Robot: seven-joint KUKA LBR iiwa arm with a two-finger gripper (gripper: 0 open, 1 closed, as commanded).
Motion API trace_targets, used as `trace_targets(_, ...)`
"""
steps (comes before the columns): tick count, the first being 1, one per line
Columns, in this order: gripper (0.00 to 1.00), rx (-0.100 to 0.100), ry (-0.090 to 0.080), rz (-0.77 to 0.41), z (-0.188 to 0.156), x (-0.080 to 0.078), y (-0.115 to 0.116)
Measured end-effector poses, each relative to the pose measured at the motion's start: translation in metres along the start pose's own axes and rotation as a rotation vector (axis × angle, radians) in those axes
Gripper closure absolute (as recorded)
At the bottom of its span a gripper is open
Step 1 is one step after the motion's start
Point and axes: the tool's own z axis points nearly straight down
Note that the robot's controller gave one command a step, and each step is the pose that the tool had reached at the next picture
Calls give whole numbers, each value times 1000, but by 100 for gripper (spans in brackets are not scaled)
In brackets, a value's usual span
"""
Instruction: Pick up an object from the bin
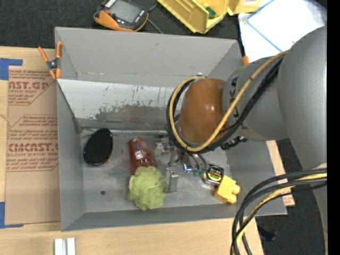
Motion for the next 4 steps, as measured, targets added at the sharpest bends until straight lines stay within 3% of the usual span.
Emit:
trace_targets(2, 0, 0, 0, -264, -7, 19, 17)
trace_targets(4, 0, 0, -2, -298, -3, 21, 12)
